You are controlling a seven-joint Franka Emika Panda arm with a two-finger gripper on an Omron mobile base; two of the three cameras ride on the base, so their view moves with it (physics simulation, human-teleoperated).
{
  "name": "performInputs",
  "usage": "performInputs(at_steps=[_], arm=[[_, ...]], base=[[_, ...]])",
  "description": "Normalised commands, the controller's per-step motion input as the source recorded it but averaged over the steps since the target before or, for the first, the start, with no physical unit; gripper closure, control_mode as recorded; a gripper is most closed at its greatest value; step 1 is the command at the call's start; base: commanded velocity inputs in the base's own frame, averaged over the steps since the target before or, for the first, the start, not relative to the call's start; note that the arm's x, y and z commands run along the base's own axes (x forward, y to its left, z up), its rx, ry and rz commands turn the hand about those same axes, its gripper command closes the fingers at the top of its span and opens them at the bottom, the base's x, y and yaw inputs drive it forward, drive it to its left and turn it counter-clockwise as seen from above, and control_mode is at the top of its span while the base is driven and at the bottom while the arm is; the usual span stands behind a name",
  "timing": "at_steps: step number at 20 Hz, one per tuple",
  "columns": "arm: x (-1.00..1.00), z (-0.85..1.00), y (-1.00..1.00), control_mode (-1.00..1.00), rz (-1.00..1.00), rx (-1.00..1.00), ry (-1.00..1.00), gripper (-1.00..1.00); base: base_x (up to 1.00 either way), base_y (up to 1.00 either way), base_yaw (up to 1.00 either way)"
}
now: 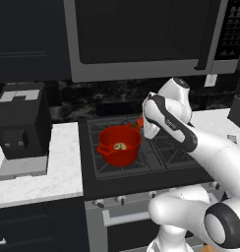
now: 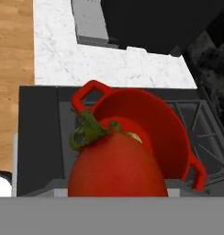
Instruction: Put the tomato and onion in the pot. Retrieve the spatula and lightly stir the vegetables in the pot.
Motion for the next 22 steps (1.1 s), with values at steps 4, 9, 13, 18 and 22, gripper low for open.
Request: performInputs(at_steps=[4, 9, 13, 18, 22], arm=[[0.61, -0.35, 0.95, -1.00, -0.12, 0.00, 0.00, 1.00], [0.82, -0.63, 0.27, -1.00, -0.17, 0.00, 0.01, 1.00], [0.60, -0.48, 0.00, -1.00, -0.16, 0.00, 0.02, 1.00], [0.45, -0.42, 0.04, -1.00, -0.15, 0.00, 0.05, 1.00], [0.38, -0.32, 0.03, -1.00, -0.16, 0.00, 0.01, -1.00]], base=[[0.00, 0.00, 0.00], [0.00, 0.00, 0.00], [0.00, 0.00, 0.00], [0.00, 0.00, 0.00], [0.00, 0.00, 0.00]])
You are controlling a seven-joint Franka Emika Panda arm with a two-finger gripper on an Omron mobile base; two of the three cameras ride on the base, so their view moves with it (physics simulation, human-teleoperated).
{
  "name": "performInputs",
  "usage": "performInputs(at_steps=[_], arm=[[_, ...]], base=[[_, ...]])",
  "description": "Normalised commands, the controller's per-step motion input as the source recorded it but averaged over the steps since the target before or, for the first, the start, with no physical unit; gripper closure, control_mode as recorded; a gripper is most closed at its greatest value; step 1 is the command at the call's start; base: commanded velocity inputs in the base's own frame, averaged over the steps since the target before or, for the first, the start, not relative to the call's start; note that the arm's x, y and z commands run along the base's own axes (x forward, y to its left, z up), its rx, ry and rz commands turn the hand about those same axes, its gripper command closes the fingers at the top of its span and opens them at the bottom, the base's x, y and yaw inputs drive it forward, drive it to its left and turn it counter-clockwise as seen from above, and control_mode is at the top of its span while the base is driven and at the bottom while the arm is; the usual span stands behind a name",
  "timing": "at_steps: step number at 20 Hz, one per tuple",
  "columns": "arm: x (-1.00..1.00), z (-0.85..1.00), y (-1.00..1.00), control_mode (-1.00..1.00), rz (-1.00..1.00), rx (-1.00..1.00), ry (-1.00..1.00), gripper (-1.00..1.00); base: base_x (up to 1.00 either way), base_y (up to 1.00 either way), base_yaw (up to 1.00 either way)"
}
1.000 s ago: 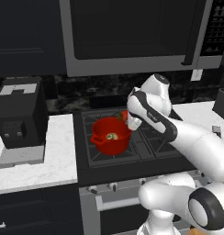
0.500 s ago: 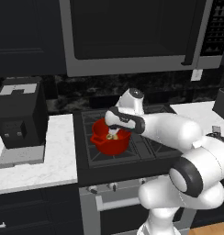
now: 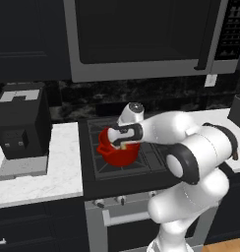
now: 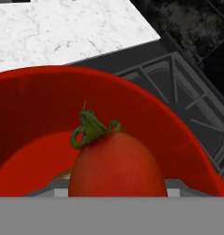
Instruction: Put the tomato and onion in the pot. Retrieve the spatula and lightly stir the vegetables in the pot.
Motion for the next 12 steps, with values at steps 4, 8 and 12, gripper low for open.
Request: performInputs(at_steps=[4, 8, 12], arm=[[0.08, -0.17, 0.00, -1.00, -0.15, 0.00, 0.00, -1.00], [-0.03, 0.02, 0.00, -1.00, -0.13, 0.00, 0.00, -1.00], [-0.45, 0.40, 0.00, -1.00, -0.12, 0.01, 0.00, -1.00]], base=[[0.00, 0.00, 0.00], [0.00, 0.00, 0.00], [0.00, 0.00, 0.00]])
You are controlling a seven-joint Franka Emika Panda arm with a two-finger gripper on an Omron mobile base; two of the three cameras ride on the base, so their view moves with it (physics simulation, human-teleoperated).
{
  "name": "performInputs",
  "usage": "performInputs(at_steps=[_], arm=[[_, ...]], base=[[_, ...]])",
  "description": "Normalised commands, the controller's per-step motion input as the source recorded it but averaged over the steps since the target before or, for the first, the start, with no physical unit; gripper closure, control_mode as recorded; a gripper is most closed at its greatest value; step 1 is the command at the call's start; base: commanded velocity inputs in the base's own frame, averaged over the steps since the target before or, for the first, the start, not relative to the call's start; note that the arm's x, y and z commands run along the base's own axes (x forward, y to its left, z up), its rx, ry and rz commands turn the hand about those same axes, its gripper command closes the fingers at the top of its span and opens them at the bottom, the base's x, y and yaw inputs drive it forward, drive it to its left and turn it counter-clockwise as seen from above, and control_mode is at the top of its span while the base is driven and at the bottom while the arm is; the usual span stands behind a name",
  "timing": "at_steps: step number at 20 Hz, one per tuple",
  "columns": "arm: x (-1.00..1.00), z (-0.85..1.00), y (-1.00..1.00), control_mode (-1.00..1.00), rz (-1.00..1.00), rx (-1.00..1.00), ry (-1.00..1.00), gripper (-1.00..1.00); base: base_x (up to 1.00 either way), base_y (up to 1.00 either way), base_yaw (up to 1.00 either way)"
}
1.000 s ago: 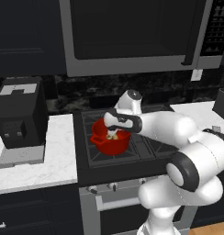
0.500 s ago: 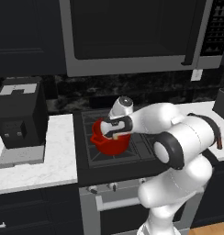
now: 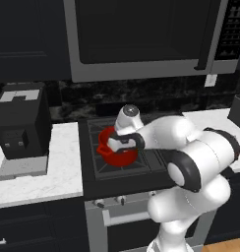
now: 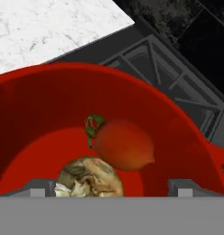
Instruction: Put the tomato and onion in the pot. Retrieve the spatula and lightly stir the vegetables in the pot.
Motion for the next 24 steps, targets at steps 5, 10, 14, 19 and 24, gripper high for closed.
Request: performInputs(at_steps=[5, 10, 14, 19, 24], arm=[[-0.86, 0.58, -0.05, -1.00, -0.11, 0.04, 0.00, -1.00], [-1.00, 0.59, -0.16, -1.00, -0.10, 0.09, 0.00, -1.00], [-1.00, 0.49, -0.35, -1.00, -0.16, 0.07, 0.00, -1.00], [-0.94, 0.36, -0.59, -1.00, -0.20, 0.04, 0.00, -1.00], [-0.40, 0.08, -0.99, -1.00, -0.28, 0.05, 0.06, -1.00]], base=[[0.00, 0.00, 0.00], [0.00, 0.00, 0.00], [0.00, 0.00, 0.00], [0.00, 0.00, 0.00], [0.00, 0.00, 0.00]])
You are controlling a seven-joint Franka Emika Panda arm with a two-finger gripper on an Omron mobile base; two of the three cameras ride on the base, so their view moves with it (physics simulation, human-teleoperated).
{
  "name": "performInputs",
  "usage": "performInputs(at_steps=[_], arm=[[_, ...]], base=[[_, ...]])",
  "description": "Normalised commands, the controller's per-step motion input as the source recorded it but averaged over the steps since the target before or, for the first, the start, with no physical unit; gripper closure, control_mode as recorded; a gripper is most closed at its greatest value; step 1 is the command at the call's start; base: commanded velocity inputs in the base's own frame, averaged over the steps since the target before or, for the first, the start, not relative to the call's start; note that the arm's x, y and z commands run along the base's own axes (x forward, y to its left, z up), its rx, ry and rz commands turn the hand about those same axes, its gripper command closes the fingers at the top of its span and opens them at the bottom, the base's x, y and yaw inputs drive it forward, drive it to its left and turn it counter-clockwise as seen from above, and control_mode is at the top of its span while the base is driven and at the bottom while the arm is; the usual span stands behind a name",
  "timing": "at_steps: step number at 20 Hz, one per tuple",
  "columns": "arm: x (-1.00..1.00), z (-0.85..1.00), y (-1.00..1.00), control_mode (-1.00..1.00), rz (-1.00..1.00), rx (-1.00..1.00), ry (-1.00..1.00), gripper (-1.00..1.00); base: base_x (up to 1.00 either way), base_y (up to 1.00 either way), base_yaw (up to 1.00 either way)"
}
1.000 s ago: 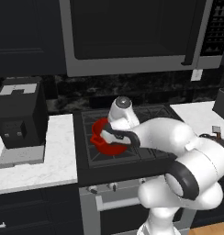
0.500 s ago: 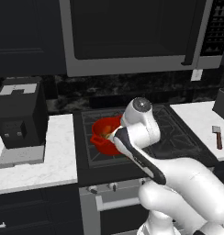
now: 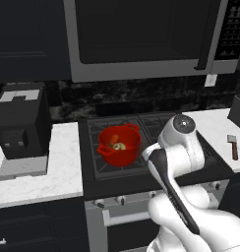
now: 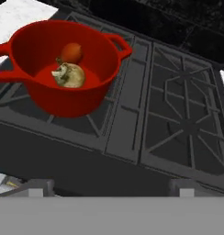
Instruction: Put the tomato and onion in the pot. Retrieve the spatula and lightly stir the vegetables in the pot.
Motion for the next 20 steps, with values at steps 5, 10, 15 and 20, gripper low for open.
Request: performInputs(at_steps=[5, 10, 15, 20], arm=[[-0.50, 0.10, -1.00, -1.00, -0.30, 0.14, 0.00, -1.00], [-0.54, 0.03, -1.00, -1.00, -0.32, 0.19, 0.03, -1.00], [-0.49, 0.00, -1.00, -1.00, -0.31, 0.13, 0.01, -1.00], [-0.13, 0.00, -1.00, -1.00, -0.25, 0.05, 0.05, -1.00]], base=[[0.00, 0.00, 0.00], [0.00, 0.00, 0.00], [0.00, 0.00, 0.00], [0.00, 0.00, 0.00]])
